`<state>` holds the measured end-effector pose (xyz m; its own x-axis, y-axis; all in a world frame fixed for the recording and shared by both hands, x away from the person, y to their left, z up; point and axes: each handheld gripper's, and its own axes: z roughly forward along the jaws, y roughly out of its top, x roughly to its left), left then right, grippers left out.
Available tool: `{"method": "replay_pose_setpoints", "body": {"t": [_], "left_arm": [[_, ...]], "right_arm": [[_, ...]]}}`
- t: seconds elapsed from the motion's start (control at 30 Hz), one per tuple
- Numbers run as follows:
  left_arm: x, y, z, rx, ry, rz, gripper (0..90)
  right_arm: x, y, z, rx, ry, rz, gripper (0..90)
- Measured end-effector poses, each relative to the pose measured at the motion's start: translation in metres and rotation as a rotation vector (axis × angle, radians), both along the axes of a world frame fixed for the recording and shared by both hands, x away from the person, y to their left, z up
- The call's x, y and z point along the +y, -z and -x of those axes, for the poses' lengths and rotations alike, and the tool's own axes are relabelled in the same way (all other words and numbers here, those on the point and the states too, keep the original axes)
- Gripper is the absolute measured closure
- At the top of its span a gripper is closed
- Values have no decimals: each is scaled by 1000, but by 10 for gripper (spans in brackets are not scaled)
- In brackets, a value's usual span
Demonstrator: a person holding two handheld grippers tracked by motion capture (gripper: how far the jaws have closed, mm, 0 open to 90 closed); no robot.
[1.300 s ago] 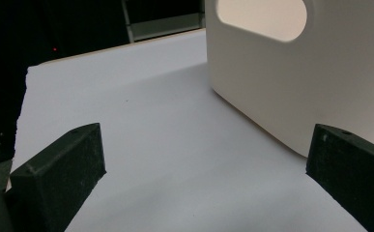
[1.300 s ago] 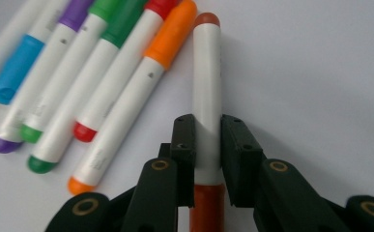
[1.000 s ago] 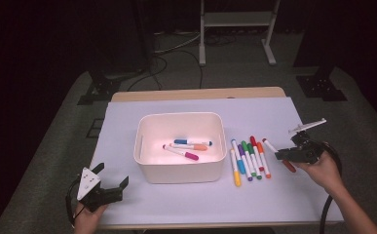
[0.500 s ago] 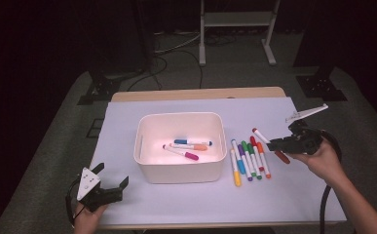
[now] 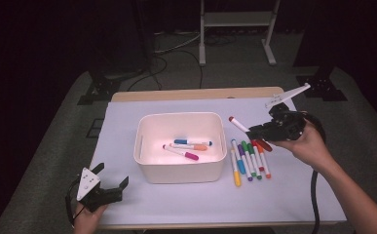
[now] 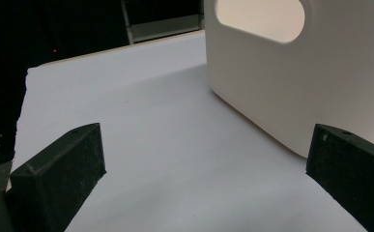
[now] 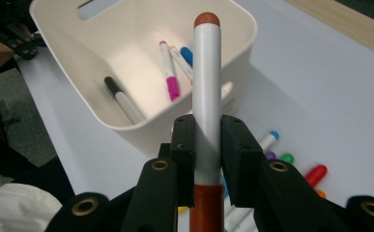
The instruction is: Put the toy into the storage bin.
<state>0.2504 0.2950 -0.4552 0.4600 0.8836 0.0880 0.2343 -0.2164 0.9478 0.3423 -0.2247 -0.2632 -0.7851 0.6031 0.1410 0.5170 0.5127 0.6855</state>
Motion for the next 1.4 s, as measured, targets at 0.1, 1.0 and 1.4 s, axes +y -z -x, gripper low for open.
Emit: {"method": "replay_pose_setpoints", "body": {"t": [0.1, 1.0, 1.4], "left_arm": [[0, 0, 0, 1, 1, 1, 0], [0, 0, -1, 2, 5, 1, 0], [1, 0, 0, -10, 7, 5, 0]], "right_arm": [[15, -8, -1, -7, -38, -1, 757], [130, -15, -16, 18, -294, 37, 757], [162, 2, -23, 62, -353, 57, 757]]}}
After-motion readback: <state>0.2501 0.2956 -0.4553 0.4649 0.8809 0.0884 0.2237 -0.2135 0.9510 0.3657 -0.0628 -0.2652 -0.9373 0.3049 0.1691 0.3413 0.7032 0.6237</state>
